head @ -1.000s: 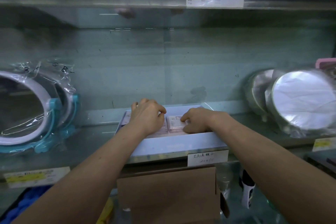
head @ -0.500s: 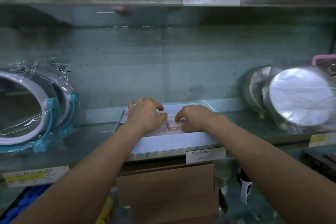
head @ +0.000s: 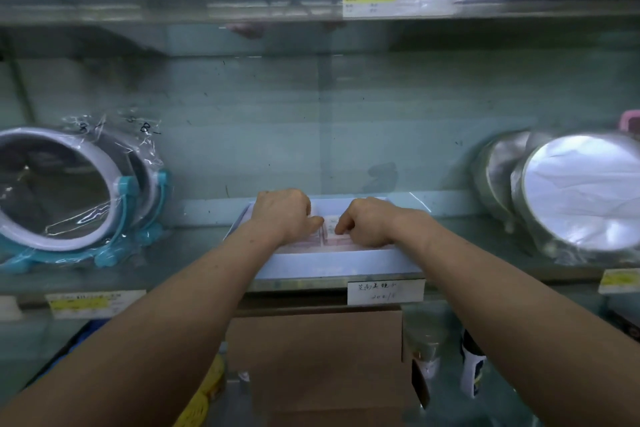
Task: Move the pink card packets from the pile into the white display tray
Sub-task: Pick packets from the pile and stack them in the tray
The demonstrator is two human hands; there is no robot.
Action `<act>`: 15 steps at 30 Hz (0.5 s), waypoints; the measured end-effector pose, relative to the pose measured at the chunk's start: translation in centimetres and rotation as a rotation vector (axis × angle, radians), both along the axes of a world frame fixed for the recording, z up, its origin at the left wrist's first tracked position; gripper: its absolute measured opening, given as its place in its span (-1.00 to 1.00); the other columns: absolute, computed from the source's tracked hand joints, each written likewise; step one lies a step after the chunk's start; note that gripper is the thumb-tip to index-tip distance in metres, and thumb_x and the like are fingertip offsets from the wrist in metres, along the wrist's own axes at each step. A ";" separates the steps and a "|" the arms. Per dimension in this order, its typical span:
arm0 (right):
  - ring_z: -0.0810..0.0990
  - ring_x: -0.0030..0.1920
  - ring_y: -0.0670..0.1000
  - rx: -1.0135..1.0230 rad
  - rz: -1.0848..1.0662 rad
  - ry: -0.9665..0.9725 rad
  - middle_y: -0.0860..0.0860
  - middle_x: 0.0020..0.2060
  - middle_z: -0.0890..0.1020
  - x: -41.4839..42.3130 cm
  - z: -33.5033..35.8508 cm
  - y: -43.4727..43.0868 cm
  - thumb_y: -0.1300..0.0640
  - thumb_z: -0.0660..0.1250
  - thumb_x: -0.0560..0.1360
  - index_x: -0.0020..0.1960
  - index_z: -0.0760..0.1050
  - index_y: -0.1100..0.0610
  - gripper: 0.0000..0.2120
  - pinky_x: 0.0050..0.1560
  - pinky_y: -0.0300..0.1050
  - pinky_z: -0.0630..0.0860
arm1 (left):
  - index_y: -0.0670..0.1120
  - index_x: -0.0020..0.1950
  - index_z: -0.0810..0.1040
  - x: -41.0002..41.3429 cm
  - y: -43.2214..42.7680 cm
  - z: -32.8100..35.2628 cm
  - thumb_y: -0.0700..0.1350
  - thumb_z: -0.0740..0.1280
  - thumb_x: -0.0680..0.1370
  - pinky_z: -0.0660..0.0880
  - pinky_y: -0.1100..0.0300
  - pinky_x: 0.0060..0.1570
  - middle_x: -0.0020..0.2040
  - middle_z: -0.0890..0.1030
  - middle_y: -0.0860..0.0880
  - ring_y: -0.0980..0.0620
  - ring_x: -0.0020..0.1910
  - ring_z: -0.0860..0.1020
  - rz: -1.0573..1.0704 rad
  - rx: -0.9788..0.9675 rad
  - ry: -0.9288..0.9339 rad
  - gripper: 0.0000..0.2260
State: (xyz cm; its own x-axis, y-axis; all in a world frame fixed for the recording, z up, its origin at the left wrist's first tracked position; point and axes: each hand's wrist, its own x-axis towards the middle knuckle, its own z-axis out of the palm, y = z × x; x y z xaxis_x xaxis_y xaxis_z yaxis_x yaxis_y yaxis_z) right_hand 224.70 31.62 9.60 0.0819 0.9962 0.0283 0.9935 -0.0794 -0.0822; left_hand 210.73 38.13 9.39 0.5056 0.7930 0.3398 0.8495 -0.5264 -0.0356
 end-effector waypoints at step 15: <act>0.47 0.29 0.04 0.187 0.224 0.137 -0.01 0.30 0.51 -2.7 3.4 -6.5 0.24 0.13 0.54 0.31 0.49 0.04 -0.61 0.29 -0.08 0.41 | 0.02 0.22 0.56 -3.3 -8.1 2.0 0.02 0.26 0.56 0.36 0.08 0.20 0.23 0.51 0.02 -0.02 0.17 0.51 0.049 0.052 -0.270 -0.74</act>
